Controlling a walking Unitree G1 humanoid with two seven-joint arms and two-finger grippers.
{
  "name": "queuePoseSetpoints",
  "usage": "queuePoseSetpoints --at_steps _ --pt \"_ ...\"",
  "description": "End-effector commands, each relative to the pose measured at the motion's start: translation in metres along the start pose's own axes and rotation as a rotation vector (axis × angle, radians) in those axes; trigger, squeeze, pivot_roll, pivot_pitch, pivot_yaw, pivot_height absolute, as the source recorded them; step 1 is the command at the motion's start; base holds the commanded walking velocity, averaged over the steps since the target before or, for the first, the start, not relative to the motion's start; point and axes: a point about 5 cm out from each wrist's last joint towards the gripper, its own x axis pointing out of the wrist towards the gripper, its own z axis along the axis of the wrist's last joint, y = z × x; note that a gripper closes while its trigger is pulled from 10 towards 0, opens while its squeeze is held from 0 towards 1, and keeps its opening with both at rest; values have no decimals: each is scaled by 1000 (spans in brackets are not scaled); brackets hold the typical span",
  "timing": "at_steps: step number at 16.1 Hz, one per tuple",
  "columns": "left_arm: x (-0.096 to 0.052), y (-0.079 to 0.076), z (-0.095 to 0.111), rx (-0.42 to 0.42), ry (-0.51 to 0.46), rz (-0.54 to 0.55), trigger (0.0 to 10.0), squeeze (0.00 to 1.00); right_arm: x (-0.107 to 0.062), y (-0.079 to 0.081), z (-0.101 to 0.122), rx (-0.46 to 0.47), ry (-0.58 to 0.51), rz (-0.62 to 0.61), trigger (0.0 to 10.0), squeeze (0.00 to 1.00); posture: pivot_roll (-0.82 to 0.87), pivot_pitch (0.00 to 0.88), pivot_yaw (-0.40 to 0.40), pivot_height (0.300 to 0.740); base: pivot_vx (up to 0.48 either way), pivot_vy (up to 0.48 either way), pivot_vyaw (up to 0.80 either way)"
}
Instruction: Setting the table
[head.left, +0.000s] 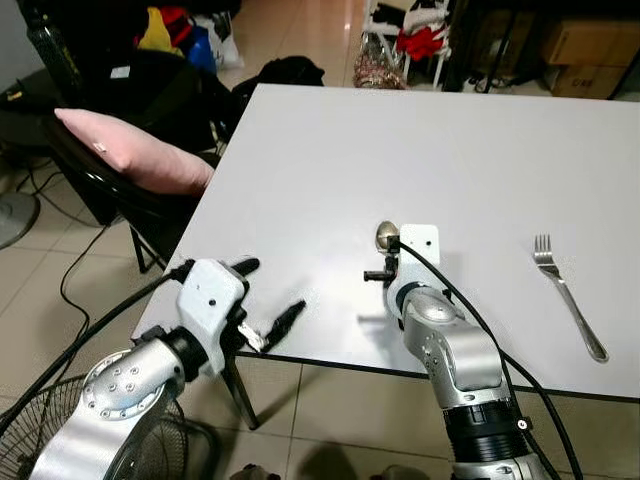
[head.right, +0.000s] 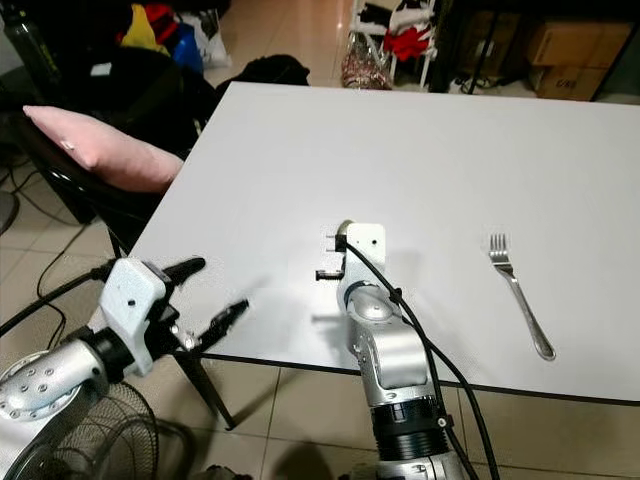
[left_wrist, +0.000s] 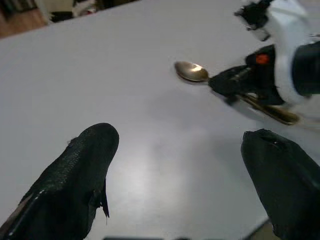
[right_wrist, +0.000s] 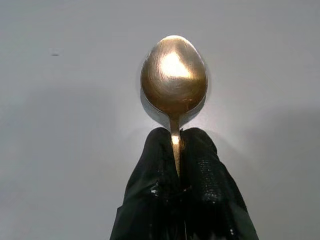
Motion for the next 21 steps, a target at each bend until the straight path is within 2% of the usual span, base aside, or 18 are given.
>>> queuePoseSetpoints --at_steps 1,6,7,8,14,16,18,19,20,21 --pt "-3 -3 1 1 9 -29 10000 0 -6 8 -4 18 14 18 10000 0 -87 101 48 740 0 0 0" --pt "-3 -5 1 1 17 -56 10000 0 -8 7 -7 16 31 0 10000 0 -92 104 52 740 0 0 0" --pt "-3 -5 1 1 18 -59 10000 0 -8 7 -7 18 34 1 10000 90 -93 104 52 740 0 0 0" --pt "-4 -4 1 0 19 -62 10000 0 -9 7 -7 26 38 7 10000 1000 -94 101 51 740 0 0 0" --pt "-2 -1 7 -18 -22 -59 10000 0 -18 0 16 53 -29 26 10000 1000 -108 76 51 740 0 0 0" --pt "0 2 14 -53 -93 -30 10000 0 -35 -13 44 97 -175 36 10000 1000 -125 41 62 740 0 0 0" --pt "4 7 16 -57 -125 65 10000 0 -48 -26 61 85 -308 56 10000 1000 -133 17 74 740 0 0 0" --pt "7 14 16 -64 -139 224 10000 0 -56 -35 62 2 -346 95 10000 525 -143 3 85 740 0 0 0" --pt "7 14 15 -70 -147 276 10000 0 -59 -37 60 -53 -355 112 10000 0 -146 1 87 740 0 0 0" --pt "6 15 14 -73 -149 331 10000 0 -61 -41 54 -80 -347 104 10000 0 -149 0 90 740 0 0 0"
